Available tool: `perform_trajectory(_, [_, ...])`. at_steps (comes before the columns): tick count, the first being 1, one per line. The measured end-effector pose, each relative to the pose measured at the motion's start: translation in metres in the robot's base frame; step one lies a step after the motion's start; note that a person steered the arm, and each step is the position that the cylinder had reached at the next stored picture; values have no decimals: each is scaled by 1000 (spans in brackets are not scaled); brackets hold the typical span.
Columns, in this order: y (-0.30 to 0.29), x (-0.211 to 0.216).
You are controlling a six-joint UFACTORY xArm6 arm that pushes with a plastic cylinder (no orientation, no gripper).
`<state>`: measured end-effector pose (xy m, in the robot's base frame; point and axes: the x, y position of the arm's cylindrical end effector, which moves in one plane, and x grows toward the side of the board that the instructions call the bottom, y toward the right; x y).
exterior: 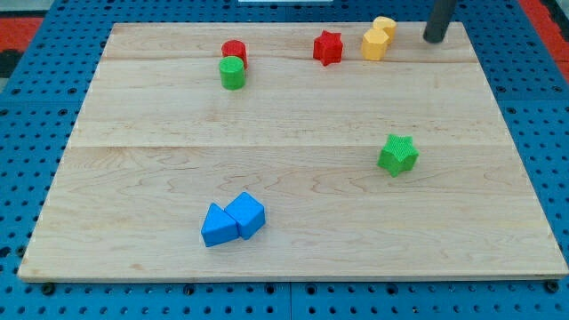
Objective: Slide the yellow heart to the top center
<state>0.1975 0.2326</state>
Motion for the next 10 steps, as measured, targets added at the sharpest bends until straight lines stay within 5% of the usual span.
perform_trajectory(1, [-31,-5])
perform_trajectory(3, [-139,54])
perform_trajectory(4, [-166,39])
perform_trajectory(6, [-132,21])
perform_trajectory(9, [-230,22])
perform_trajectory(10, [-172,23])
